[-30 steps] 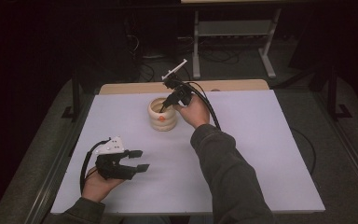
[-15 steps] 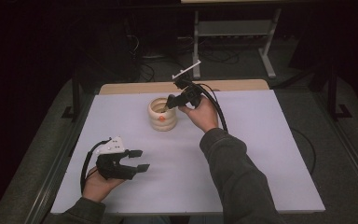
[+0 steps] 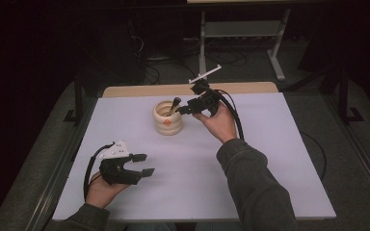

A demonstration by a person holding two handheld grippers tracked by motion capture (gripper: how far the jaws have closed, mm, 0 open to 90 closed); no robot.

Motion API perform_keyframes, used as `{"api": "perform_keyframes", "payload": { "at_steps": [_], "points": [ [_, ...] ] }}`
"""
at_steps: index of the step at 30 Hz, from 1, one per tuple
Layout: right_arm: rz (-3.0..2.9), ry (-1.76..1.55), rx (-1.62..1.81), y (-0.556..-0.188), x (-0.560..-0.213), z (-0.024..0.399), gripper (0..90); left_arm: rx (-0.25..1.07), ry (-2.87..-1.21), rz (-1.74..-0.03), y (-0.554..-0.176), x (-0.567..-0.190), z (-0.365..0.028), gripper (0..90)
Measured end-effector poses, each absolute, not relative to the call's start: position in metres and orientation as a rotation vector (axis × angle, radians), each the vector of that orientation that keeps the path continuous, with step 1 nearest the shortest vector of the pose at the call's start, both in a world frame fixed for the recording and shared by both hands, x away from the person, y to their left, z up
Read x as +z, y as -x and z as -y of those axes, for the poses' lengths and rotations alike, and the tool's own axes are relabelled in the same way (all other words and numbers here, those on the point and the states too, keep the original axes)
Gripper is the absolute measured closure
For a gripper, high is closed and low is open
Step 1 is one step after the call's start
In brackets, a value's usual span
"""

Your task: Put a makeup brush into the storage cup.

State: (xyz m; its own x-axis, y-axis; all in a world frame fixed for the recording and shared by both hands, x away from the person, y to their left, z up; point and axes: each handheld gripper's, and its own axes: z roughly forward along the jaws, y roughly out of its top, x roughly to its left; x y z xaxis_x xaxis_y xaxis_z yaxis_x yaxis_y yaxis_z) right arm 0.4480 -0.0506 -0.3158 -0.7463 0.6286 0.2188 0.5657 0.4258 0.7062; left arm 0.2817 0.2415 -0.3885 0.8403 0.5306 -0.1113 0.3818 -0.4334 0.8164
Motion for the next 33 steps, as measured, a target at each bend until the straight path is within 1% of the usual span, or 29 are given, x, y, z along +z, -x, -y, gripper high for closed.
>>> {"api": "perform_keyframes", "payload": {
  "at_steps": [11,33],
  "points": [
    [-2.548,-1.088,1.264,-0.432,-0.323,0.073,40.4,0.208,-2.087,-0.664,-0.281,-0.390,-0.239,37.5],
    [-2.548,-1.102,1.251,-0.415,-0.341,0.095,39.4,0.216,-2.101,-0.659,-0.282,-0.389,-0.240,37.4]
  ]
}}
